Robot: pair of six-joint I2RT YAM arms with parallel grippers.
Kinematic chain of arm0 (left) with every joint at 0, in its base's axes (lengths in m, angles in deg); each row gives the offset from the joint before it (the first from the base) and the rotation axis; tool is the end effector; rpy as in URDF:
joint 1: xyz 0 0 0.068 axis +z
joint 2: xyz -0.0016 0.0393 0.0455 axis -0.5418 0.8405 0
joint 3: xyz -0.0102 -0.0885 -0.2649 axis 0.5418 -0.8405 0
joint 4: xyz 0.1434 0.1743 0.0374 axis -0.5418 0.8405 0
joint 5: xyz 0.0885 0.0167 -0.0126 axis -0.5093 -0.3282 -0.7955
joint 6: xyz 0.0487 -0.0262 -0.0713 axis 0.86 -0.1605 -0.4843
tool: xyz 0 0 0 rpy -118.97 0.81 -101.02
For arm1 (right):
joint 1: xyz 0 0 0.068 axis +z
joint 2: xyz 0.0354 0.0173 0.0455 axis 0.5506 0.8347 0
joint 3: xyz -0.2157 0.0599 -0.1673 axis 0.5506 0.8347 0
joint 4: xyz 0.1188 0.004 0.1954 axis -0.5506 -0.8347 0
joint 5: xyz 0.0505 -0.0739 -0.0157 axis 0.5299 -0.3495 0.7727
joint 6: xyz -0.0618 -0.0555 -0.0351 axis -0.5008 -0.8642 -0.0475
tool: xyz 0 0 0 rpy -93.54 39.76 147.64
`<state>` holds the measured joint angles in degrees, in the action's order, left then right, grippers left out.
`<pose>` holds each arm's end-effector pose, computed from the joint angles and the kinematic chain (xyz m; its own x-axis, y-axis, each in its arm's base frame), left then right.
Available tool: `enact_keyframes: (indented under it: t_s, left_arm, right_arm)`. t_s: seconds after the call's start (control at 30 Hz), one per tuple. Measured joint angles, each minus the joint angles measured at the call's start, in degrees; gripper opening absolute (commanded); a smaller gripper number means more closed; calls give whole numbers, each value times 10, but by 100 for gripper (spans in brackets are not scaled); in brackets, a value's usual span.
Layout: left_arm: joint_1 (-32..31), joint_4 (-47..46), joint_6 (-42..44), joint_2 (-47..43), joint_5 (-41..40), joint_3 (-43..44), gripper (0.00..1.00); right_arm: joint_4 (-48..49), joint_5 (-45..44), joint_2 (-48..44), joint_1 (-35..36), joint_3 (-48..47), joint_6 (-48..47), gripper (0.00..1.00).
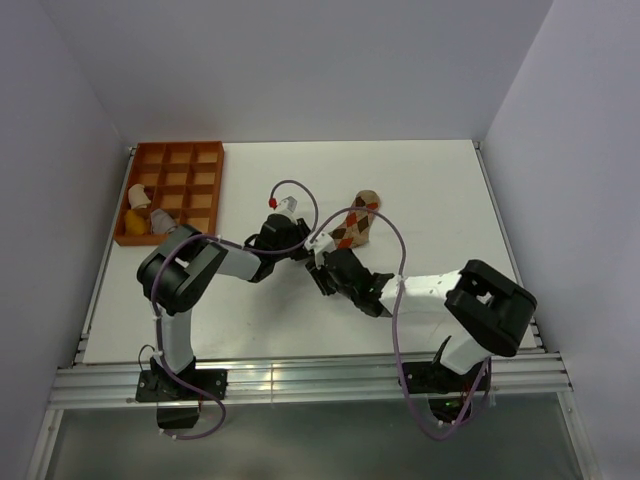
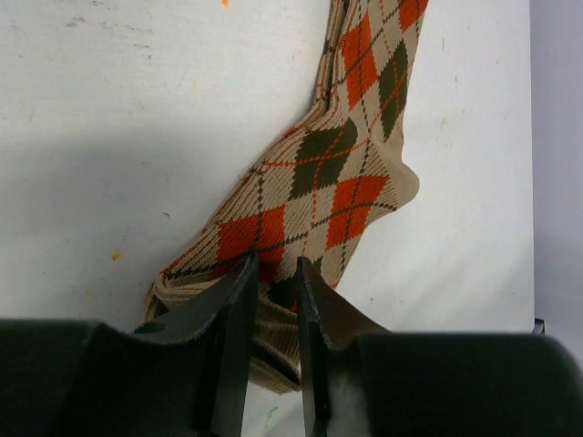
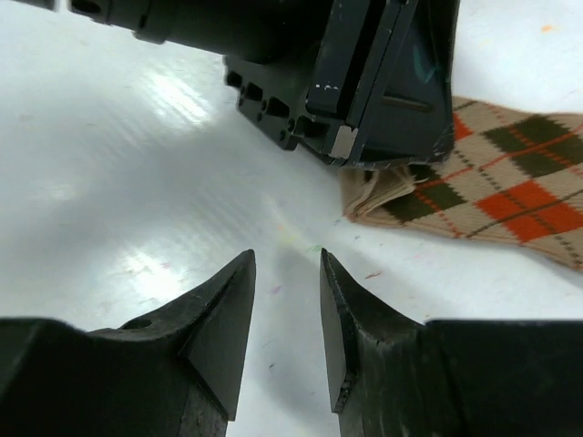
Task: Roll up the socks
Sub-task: Roll the sock at the center of the board.
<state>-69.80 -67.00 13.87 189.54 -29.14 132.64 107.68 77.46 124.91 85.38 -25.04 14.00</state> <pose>0.3170 -0.2526 0.1354 -0.7668 -0.3810 -0.5165 0.1574 0.6686 -0.7268 0.2010 0.2383 0.1744 -0.3608 -0.3734 -0.8546 -0.6855 0.7275 -0.0285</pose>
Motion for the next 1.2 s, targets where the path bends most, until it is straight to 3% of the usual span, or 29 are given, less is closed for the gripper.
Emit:
enact_keyframes:
  t_s: [0.2, 0.57, 0.73, 0.9, 1.2]
  left_arm:
    - [0, 2, 3, 0, 3, 1, 29]
    - [1, 6, 4, 0, 5, 3, 29]
    - [1, 7, 3, 0, 5, 3, 29]
    - [2, 7, 0, 0, 5, 3, 29]
    - [2, 8, -5, 0, 5, 3, 28]
  right_arm:
    - [51, -89, 57, 35, 0, -54, 42]
    - [95, -146, 101, 39, -7, -63, 43]
    - [119, -115, 58, 13, 24, 5, 51]
    - [144, -63, 6, -59, 50, 82, 51]
    - [167, 29, 29, -90, 49, 153, 51]
